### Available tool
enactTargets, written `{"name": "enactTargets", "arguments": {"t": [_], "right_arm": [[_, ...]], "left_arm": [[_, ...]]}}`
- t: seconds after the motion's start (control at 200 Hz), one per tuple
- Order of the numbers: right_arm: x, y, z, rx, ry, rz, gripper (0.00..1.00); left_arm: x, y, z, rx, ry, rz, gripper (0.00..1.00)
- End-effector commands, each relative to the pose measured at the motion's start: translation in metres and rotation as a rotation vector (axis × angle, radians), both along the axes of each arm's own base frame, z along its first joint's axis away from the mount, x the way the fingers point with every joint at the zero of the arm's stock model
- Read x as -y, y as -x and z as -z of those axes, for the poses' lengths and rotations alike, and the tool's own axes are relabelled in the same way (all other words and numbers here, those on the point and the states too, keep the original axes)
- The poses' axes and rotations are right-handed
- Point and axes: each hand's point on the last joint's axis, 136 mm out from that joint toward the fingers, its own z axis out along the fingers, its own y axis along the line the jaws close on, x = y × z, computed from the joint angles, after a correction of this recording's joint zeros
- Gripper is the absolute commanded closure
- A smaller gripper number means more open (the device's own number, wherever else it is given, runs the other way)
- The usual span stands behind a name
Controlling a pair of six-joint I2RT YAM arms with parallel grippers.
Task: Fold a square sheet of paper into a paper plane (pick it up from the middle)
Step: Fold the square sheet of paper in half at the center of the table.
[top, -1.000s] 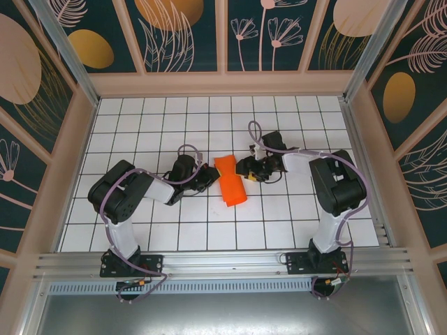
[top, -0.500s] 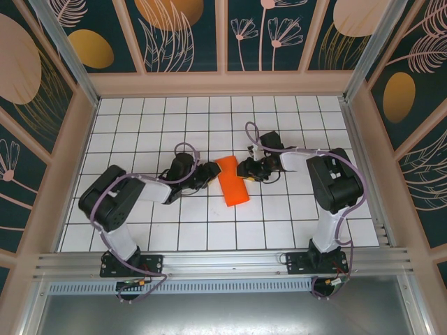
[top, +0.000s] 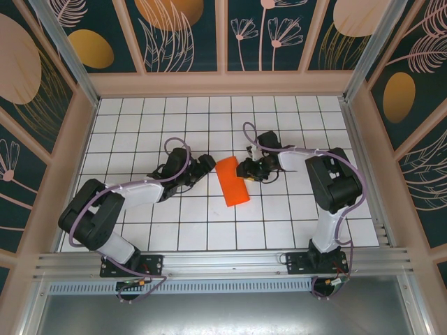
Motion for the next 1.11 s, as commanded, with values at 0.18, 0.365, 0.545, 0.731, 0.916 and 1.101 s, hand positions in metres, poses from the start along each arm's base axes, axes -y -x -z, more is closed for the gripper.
{"name": "enactTargets", "arguments": {"t": [0.18, 0.365, 0.545, 0.731, 0.916, 1.101], "right_arm": [[0.046, 0.001, 0.07, 0.009, 0.375, 0.016, 0.59], [0.045, 0.006, 0.075, 0.019, 0.397, -0.018, 0.59], [0.046, 0.003, 0.079, 0.018, 0.42, -0.012, 0.59], [0.049, 0.004, 0.082, 0.018, 0.438, -0.016, 0.59], [0.049, 0.006, 0.086, 0.014, 0.45, -0.036, 0.59], [0.049, 0.007, 0.088, 0.02, 0.46, -0.054, 0.58]], "left_arm": [[0.014, -0.014, -0.006, 0.052, 0.019, 0.028, 0.23], [0.02, -0.017, -0.004, 0.063, 0.031, 0.057, 0.28], [0.022, -0.018, -0.001, 0.061, 0.021, 0.065, 0.33], [0.026, -0.017, 0.001, 0.059, 0.029, 0.087, 0.37], [0.031, -0.017, 0.004, 0.044, 0.044, 0.1, 0.44], [0.028, -0.016, 0.007, 0.039, 0.033, 0.093, 0.47]]}}
